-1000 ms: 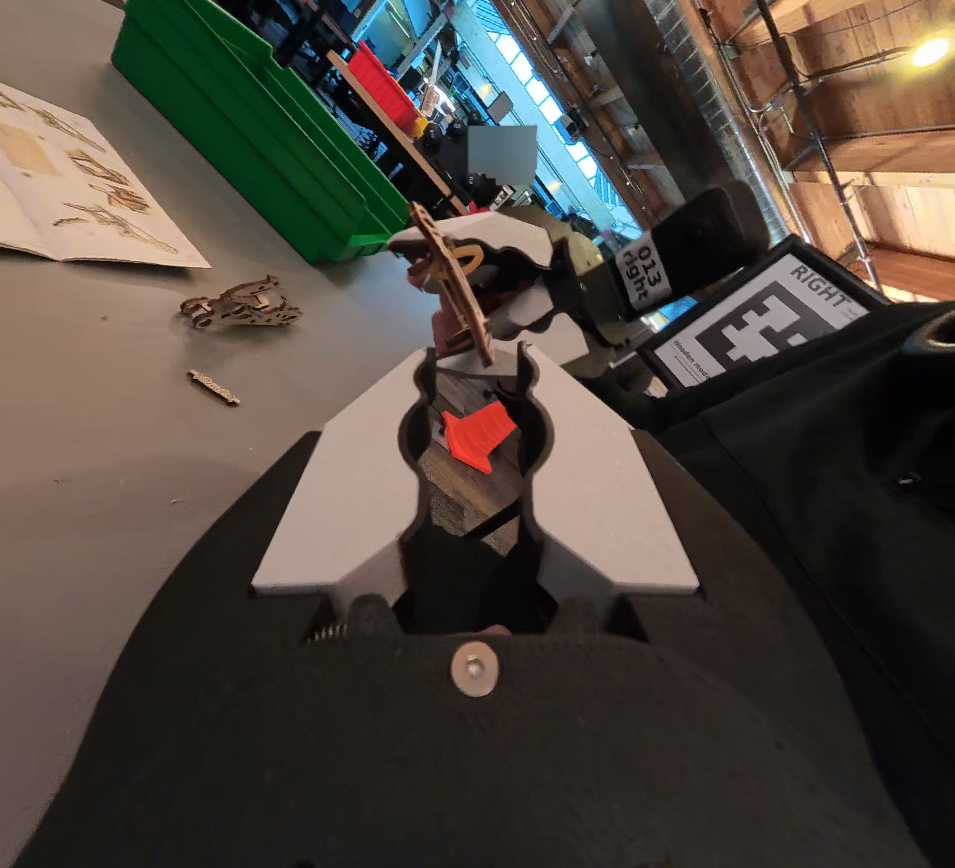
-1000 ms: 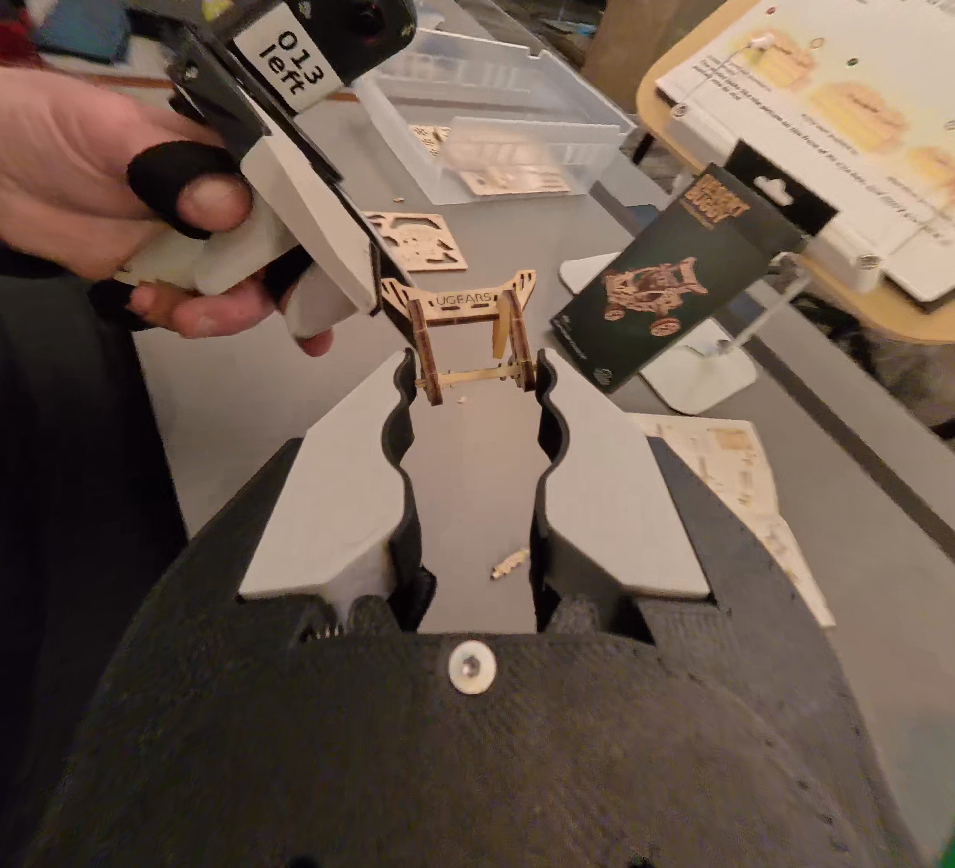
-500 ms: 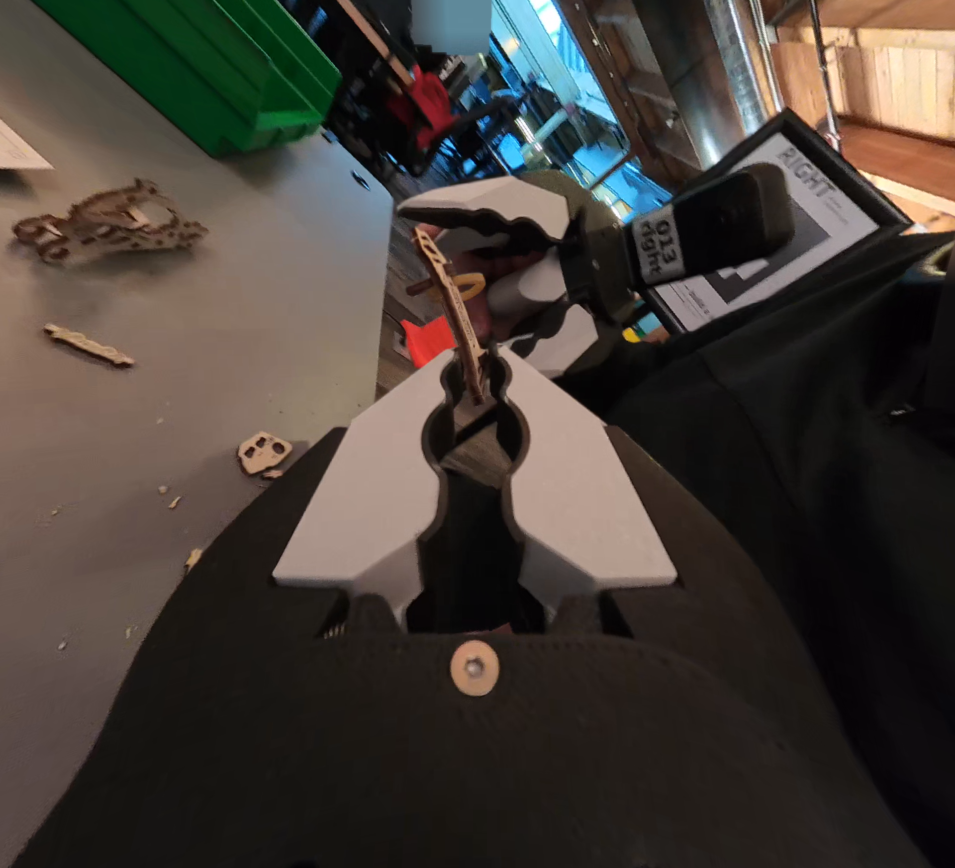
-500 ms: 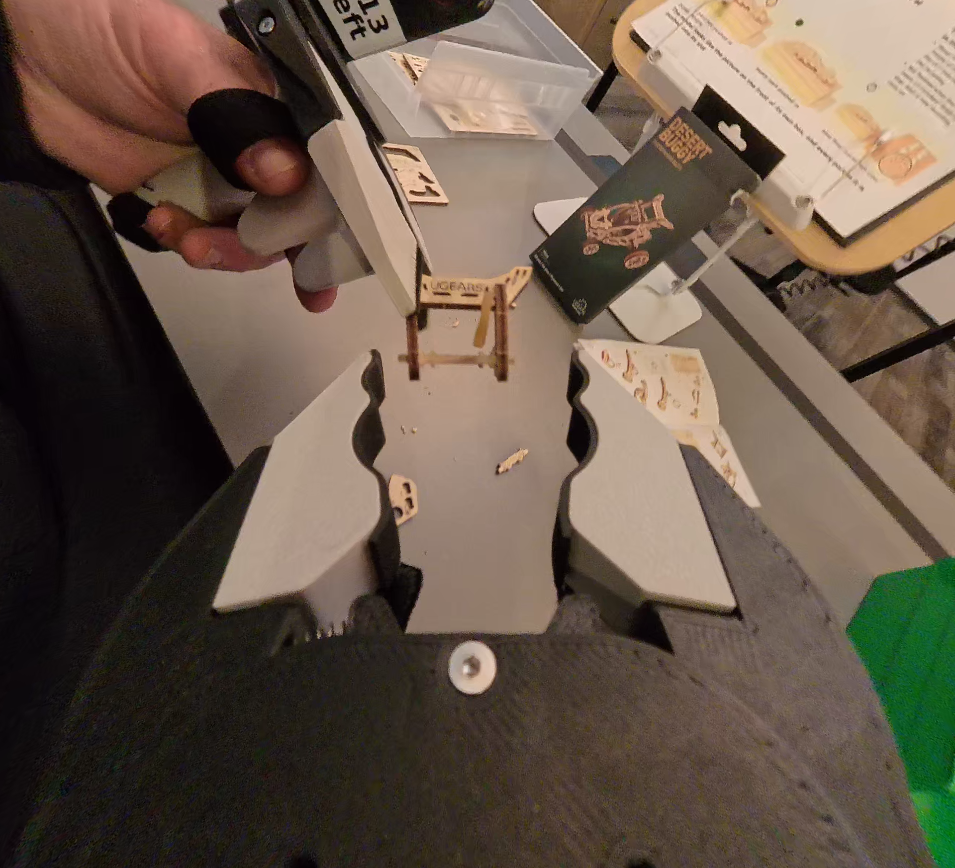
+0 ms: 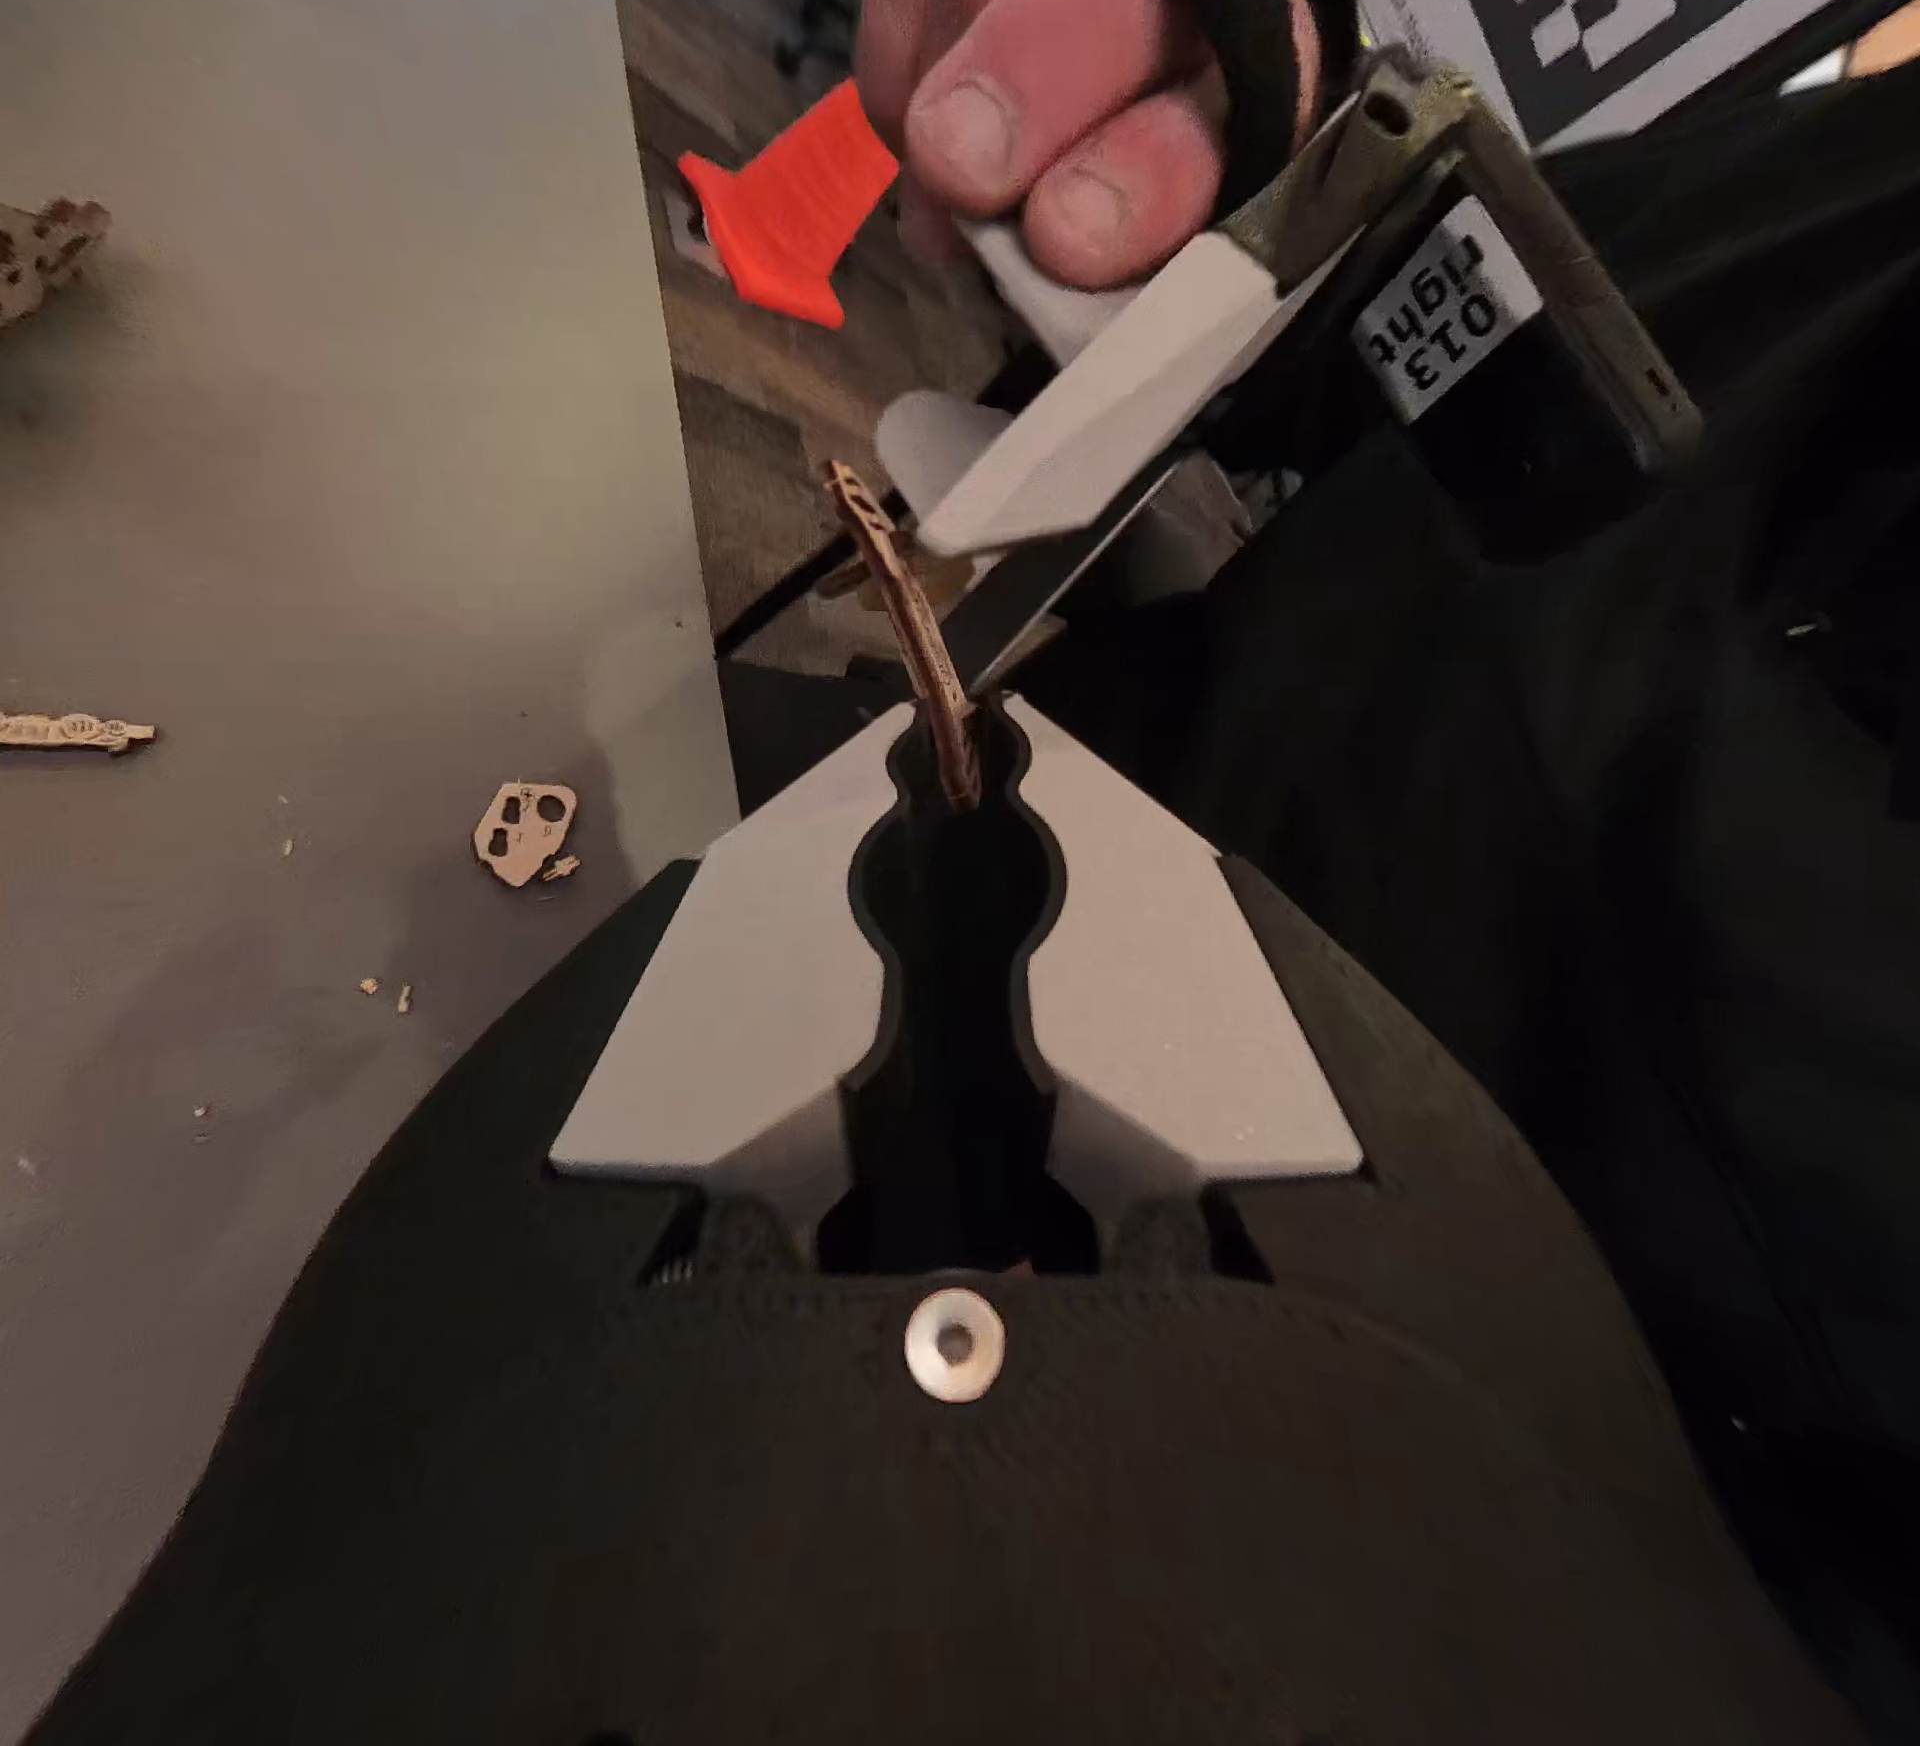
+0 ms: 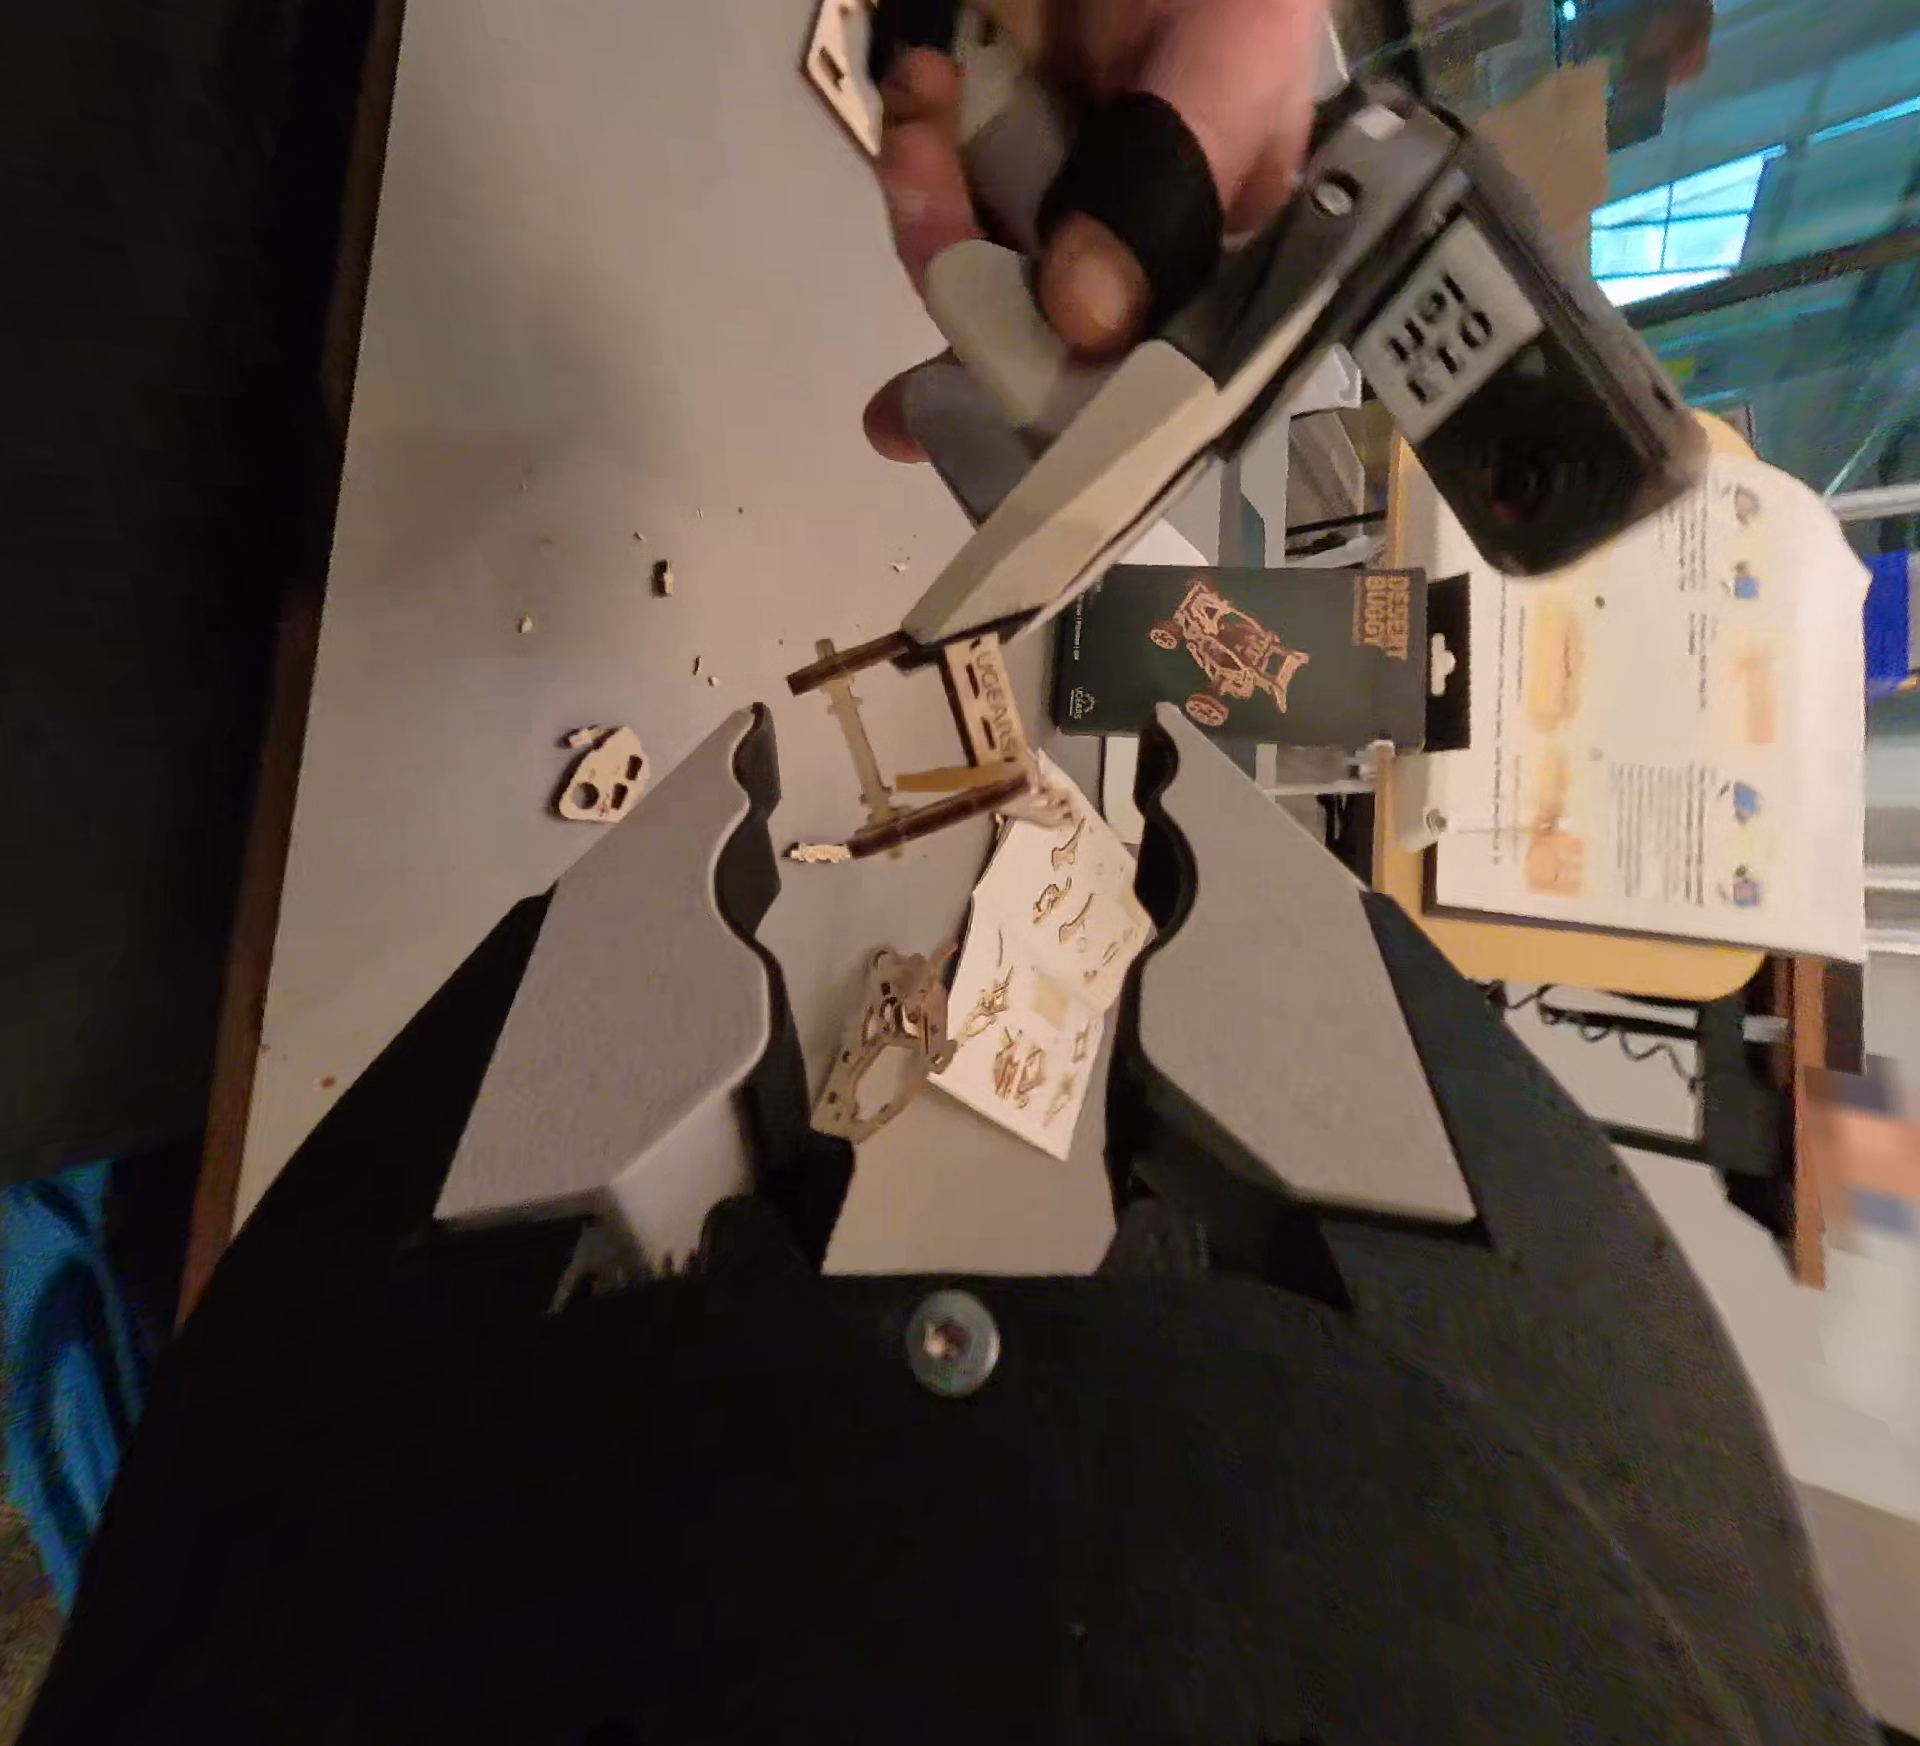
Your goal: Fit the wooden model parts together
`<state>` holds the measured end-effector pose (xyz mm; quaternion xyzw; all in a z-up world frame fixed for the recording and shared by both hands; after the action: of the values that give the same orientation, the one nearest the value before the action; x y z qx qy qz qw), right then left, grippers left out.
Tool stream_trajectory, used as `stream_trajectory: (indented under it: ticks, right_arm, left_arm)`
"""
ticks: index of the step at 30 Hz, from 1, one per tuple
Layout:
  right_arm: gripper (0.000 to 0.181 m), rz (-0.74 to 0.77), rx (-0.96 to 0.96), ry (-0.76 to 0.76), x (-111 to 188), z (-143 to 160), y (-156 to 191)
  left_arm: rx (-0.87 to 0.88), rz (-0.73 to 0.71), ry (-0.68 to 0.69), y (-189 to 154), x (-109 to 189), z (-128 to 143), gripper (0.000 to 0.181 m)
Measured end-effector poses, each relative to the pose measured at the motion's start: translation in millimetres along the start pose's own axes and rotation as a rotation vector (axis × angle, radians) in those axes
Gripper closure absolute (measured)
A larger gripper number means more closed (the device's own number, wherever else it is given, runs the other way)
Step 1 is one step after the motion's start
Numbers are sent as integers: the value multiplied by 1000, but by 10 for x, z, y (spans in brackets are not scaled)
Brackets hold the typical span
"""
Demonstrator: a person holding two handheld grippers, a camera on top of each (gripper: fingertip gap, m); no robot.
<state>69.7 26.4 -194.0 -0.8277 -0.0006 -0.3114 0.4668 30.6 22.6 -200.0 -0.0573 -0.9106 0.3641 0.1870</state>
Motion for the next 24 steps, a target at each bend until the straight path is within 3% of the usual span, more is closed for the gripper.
stream_trajectory:
  ticks: [3, 6, 8, 11, 14, 17, 24]
  right_arm:
    - [124, -38, 48, 35, -68, 44, 48]
    - [148, -72, 34, 44, -100, 96, 96]
    - [149, -55, -21, 49, -112, 151, 71]
    - [149, -21, -146, 7, -88, 203, -14]
    - [149, 4, -264, -49, -42, 252, -101]
    - [149, 9, -385, -116, -6, 271, -175]
    - [149, -46, -560, -288, 52, 166, -265]
  left_arm:
    - [10, 26, 83, -14, -71, -6, 174]
    - [16, 41, 97, -6, -100, -63, 174]
    - [0, 13, 77, 34, -90, -123, 172]
    - [-72, -39, -5, 16, -43, -227, 152]
    - [-235, -167, -65, -13, 19, -210, 143]
    - [-442, -406, -156, -39, 60, -281, 135]
    - [-776, -764, -158, -157, 24, -427, 115]
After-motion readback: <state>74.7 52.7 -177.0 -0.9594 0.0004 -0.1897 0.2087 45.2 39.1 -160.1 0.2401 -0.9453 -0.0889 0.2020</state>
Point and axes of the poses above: each gripper's, where its closed fingertips meet, x back along the fingers, z out of its underside, y = z × x across the jaws, the point moved 3 cm from there along x, back along the fingers, and after that the axes turned 4 degrees about -x, right-handed, at the moved point
